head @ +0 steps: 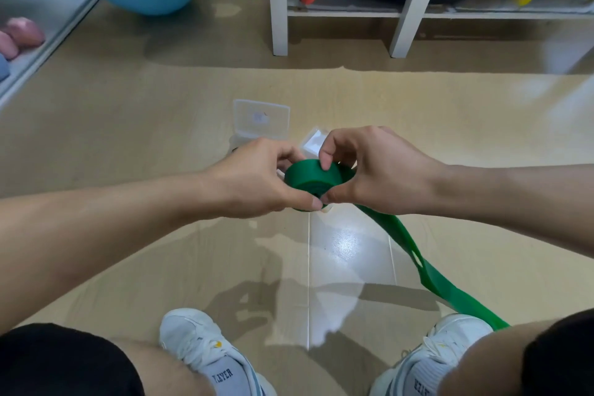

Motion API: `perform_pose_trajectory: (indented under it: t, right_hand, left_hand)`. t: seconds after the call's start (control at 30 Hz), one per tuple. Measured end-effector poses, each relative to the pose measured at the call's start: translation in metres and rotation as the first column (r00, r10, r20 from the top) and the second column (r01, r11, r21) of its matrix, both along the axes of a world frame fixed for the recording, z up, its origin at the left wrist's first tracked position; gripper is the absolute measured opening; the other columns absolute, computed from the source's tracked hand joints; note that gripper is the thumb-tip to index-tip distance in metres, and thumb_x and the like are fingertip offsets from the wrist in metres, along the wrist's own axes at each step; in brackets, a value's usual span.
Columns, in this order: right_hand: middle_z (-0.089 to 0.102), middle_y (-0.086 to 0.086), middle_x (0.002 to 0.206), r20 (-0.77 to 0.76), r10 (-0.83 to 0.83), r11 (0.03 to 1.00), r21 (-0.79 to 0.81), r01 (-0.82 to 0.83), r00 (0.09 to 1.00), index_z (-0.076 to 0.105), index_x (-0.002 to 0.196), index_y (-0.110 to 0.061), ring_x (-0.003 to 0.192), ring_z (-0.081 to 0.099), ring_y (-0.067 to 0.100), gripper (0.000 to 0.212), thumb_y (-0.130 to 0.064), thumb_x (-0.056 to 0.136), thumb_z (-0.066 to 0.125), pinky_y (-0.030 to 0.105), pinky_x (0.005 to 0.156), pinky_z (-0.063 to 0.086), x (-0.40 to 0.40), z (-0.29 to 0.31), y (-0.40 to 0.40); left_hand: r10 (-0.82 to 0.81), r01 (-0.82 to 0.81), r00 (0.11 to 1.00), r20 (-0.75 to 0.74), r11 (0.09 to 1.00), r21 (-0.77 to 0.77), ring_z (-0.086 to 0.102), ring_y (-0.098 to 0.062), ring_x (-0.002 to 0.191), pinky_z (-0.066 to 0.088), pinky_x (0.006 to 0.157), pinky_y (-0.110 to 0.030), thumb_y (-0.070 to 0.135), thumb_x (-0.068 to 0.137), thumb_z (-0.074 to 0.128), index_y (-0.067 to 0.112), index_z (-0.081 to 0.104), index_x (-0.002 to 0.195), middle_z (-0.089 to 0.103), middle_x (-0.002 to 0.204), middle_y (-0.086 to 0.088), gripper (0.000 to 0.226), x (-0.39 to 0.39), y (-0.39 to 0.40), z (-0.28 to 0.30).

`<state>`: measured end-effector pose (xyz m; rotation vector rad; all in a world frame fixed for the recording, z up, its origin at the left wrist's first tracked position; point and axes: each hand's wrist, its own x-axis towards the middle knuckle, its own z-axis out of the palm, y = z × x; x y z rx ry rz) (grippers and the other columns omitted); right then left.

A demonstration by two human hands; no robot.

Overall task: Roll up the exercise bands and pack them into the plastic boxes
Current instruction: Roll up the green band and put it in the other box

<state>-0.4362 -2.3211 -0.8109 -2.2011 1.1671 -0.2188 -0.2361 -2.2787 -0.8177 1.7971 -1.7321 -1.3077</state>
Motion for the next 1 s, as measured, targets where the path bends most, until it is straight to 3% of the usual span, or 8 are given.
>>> perform_pose_trajectory:
  t: [0.07,0.2,0.33,0.5,0.77,0.87,0.93,1.0]
  right_hand:
    - [0.069,-0.01,0.077,-0.017,0.032,0.998,-0.049,-0.033,0.999,0.058,0.088,-0.033,0.072,0.067,0.018,0.03,-0.03,0.074,0.083,0.039,0.065,0.056,0.003,0.003,0.003]
    - [0.07,-0.013,0.088,-0.003,0.055,0.99,-0.129,-0.055,0.998,0.06,0.095,-0.033,0.083,0.068,0.011,0.029,-0.03,0.077,0.083,0.035,0.075,0.056,0.007,0.015,-0.001]
    - [0.069,-0.014,0.095,0.18,-0.001,0.991,-0.132,0.025,0.984,0.063,0.098,-0.031,0.089,0.068,0.004,0.031,-0.023,0.078,0.085,0.024,0.079,0.06,0.011,0.031,-0.016]
    - [0.074,-0.008,0.1,0.262,0.038,0.999,-0.017,-0.034,0.964,0.063,0.101,-0.023,0.095,0.072,0.009,0.035,-0.017,0.077,0.087,0.034,0.084,0.062,0.013,0.025,-0.026]
    - [0.067,-0.008,0.126,0.401,0.043,0.992,-0.129,0.01,0.915,0.055,0.127,-0.025,0.116,0.062,0.009,0.047,-0.017,0.087,0.078,0.036,0.093,0.058,0.021,0.028,-0.036]
    - [0.055,-0.009,0.141,0.213,-0.025,0.994,0.107,0.002,0.977,0.031,0.151,-0.033,0.118,0.059,0.01,0.1,-0.034,0.07,0.09,0.034,0.096,0.056,0.017,0.022,-0.049]
    - [0.058,-0.007,0.135,-0.069,-0.033,0.957,0.287,0.051,0.997,0.04,0.147,-0.032,0.118,0.06,0.017,0.103,-0.047,0.06,0.093,0.038,0.101,0.052,0.0,-0.005,-0.061]
    - [0.06,-0.001,0.137,-0.39,0.058,0.906,0.406,0.116,0.919,0.049,0.142,-0.03,0.126,0.058,0.024,0.095,-0.053,0.06,0.092,0.044,0.108,0.048,-0.026,-0.043,-0.063]
  left_hand:
    - [0.006,0.003,0.996,0.085,0.995,-0.101,0.07,-0.001,0.07,0.057,0.072,-0.032,0.041,0.066,0.092,0.031,0.073,0.089,0.074,0.077,0.017,0.031,-0.003,0.0,0.003]
    - [-0.006,0.026,0.996,0.093,0.975,-0.219,0.076,-0.014,0.081,0.061,0.084,-0.046,0.034,0.069,0.093,0.025,0.079,0.093,0.079,0.085,0.006,0.028,0.003,-0.005,0.019]
    - [0.051,-0.051,0.999,-0.008,0.941,-0.333,0.076,-0.007,0.083,0.06,0.077,-0.02,0.026,0.073,0.089,0.023,0.082,0.103,0.08,0.087,0.007,0.031,0.012,-0.013,0.039]
    - [0.063,-0.09,0.991,-0.118,0.967,-0.24,0.078,-0.014,0.088,0.064,0.081,-0.033,0.021,0.076,0.086,0.017,0.08,0.109,0.081,0.091,0.002,0.033,0.017,-0.018,0.038]
    - [0.223,-0.299,0.912,-0.344,0.936,-0.186,0.077,-0.021,0.094,0.063,0.081,-0.034,0.018,0.084,0.078,0.013,0.077,0.113,0.08,0.101,-0.003,0.03,0.02,-0.029,0.044]
    - [0.299,-0.358,0.878,-0.374,0.928,-0.099,0.078,-0.023,0.091,0.064,0.079,-0.034,0.018,0.084,0.079,0.011,0.078,0.11,0.08,0.099,-0.006,0.027,0.013,-0.028,0.037]
    - [0.345,-0.397,0.849,-0.4,0.916,-0.052,0.078,-0.024,0.089,0.064,0.077,-0.032,0.017,0.083,0.08,0.01,0.078,0.107,0.08,0.096,-0.008,0.025,0.006,-0.03,0.034]
    - [0.375,-0.429,0.83,-0.413,0.902,-0.043,0.078,-0.022,0.089,0.064,0.077,-0.032,0.019,0.083,0.081,0.011,0.079,0.106,0.081,0.095,-0.007,0.024,0.002,-0.034,0.032]
